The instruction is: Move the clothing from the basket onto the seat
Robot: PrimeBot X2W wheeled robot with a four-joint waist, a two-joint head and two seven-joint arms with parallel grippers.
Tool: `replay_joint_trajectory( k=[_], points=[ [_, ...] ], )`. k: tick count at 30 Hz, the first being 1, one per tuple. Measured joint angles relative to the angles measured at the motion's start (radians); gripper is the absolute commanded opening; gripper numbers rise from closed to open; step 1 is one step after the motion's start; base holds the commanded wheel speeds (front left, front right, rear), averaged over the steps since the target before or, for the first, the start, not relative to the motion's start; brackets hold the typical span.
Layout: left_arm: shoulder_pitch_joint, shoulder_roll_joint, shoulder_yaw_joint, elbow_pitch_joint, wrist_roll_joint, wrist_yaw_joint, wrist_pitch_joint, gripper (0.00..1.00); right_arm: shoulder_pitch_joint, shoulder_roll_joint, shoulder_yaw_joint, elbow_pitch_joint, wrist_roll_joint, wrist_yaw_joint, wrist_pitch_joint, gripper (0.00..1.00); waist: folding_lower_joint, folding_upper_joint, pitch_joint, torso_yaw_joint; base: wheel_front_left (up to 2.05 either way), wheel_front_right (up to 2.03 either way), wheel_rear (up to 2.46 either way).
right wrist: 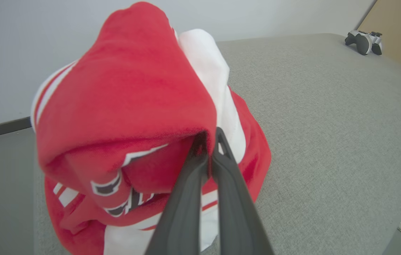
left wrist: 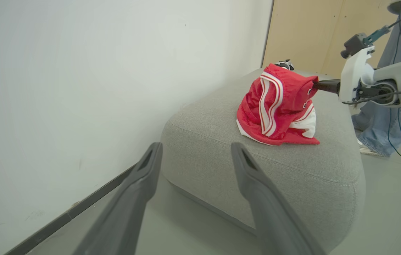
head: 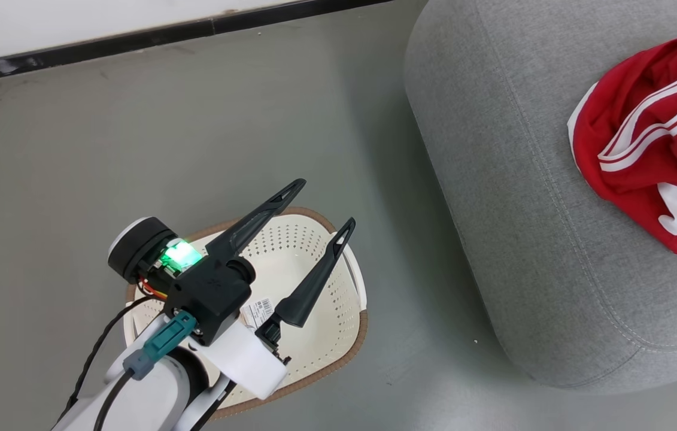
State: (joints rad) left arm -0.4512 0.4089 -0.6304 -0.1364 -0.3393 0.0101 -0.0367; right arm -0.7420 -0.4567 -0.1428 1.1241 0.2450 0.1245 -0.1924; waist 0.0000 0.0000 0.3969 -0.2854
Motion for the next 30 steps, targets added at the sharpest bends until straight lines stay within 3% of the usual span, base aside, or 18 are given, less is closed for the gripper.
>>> replay_joint_trajectory(
  k=[1, 2, 4, 18, 30],
  points=[
    [0.0, -0.001, 0.0, 0.002, 0.0, 0.0, 0.0, 1.0, 0.0, 0.003, -0.001, 0.0, 0.0, 0.0, -0.005, 0.71, 0.0, 0.0, -0.002, -0.001, 0.0, 0.0, 0.0],
    [0.0, -0.001, 0.0, 0.004, 0.0, 0.0, -0.001, 1.0, 0.001, 0.004, -0.001, 0.0, 0.0, 0.0, -0.006, 0.87, 0.0, 0.0, -0.004, -0.003, 0.0, 0.0, 0.0],
    [0.0, -0.003, 0.0, 0.007, 0.0, 0.0, -0.011, 1.0, 0.002, 0.005, -0.004, 0.0, 0.007, 0.0, -0.016, 1.0, 0.0, 0.0, -0.007, -0.007, 0.0, 0.0, 0.0],
    [0.019, -0.005, 0.007, 0.037, -0.01, 0.008, -0.036, 1.0, 0.07, 0.023, -0.006, -0.035, 0.048, 0.0, -0.047, 1.0, 0.0, 0.0, -0.047, -0.042, 0.0, 0.0, 0.0],
    [0.063, -0.003, 0.034, 0.058, -0.028, 0.04, -0.067, 1.0, 0.121, 0.053, 0.031, -0.157, 0.066, 0.0, -0.053, 1.0, 0.0, 0.0, -0.094, -0.055, 0.0, 0.0, 0.0]
  ],
)
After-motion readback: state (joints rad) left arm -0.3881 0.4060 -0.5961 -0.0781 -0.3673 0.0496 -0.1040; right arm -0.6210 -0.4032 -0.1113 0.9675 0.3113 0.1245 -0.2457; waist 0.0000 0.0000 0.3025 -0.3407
